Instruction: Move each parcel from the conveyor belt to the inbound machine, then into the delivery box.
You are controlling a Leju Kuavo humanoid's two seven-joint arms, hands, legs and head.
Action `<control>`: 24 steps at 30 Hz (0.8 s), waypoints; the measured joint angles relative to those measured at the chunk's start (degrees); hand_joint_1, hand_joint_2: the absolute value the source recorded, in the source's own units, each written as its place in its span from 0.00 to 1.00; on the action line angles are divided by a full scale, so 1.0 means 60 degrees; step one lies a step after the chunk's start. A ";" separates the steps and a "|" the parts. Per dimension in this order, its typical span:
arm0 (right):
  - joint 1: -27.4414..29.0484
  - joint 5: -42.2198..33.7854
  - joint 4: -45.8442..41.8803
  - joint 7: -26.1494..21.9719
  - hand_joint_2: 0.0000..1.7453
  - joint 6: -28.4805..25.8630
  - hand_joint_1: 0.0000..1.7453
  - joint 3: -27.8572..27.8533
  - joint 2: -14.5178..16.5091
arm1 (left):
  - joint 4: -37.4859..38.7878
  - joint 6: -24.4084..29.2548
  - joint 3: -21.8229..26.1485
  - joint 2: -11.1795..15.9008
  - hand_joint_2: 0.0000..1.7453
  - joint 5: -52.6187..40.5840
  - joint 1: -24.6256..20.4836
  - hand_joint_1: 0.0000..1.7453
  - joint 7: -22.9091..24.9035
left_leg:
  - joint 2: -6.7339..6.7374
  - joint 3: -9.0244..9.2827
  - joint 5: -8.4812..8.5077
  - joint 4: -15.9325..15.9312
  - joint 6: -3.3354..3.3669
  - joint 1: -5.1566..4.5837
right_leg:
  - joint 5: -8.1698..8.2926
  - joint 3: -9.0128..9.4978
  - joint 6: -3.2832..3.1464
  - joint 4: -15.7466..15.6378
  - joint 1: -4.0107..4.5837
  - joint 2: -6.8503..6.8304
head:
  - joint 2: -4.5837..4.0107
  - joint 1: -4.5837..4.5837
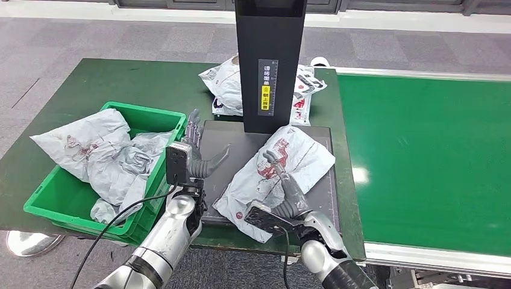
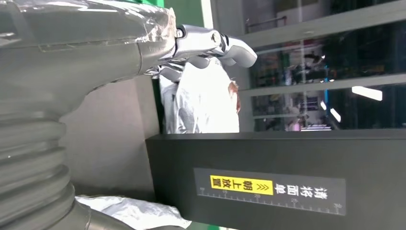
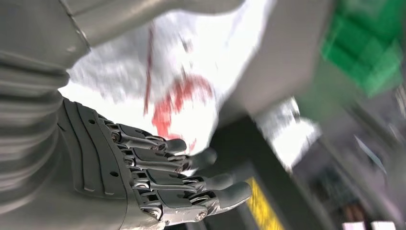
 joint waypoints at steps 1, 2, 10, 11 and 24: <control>0.0060 -0.0249 -0.0080 -0.0302 1.00 -0.0342 0.00 -0.0140 -0.0013 | -0.0024 0.0044 -0.0083 -0.0001 1.00 -0.0079 0.0016 0.00 -0.0014 | 0.0000 -0.0001 0.0000 0.0000 0.0000 0.0000 | 0.0000 0.0000 0.0000 0.0000 -0.0001 -0.0001 | 0.0000 0.0000; 0.0108 -0.0461 -0.0144 -0.0591 1.00 -0.0650 0.00 -0.0289 -0.0016 | -0.0023 0.0072 -0.0173 -0.0002 1.00 -0.0177 0.0022 0.00 0.0007 | -0.0001 -0.0001 -0.0001 0.0000 0.0001 -0.0001 | 0.0000 0.0000 0.0000 -0.0001 -0.0001 -0.0001 | 0.0000 0.0000; 0.0129 -0.1788 -0.0225 -0.2088 1.00 -0.2195 0.00 -0.1531 -0.0003 | 0.1411 -0.0062 -0.1484 -0.0076 1.00 -0.2562 -0.0587 0.00 0.1968 | 0.0000 0.0002 0.0000 0.0003 0.0003 -0.0008 | 0.0006 0.0002 0.0007 -0.0003 -0.0007 0.0000 | 0.0000 0.0001; 0.0119 -0.1929 -0.0221 -0.2239 1.00 -0.2308 0.00 -0.1702 -0.0001 | 0.1758 -0.0118 -0.1748 -0.0083 1.00 -0.3143 -0.0705 0.00 0.2355 | 0.0000 0.0002 0.0001 0.0003 0.0003 -0.0008 | 0.0007 0.0004 0.0007 -0.0003 -0.0007 -0.0001 | 0.0000 0.0002; -0.0146 -0.2078 0.0068 -0.2586 1.00 -0.2389 0.00 -0.2906 0.0230 | 0.4112 -0.2351 -0.4069 -0.0156 1.00 -0.6804 -0.1649 1.00 0.4775 | -0.0026 0.0031 0.0000 -0.0003 0.0003 -0.0003 | -0.0008 0.0048 0.0005 -0.0001 -0.0003 -0.0029 | 0.0000 0.0001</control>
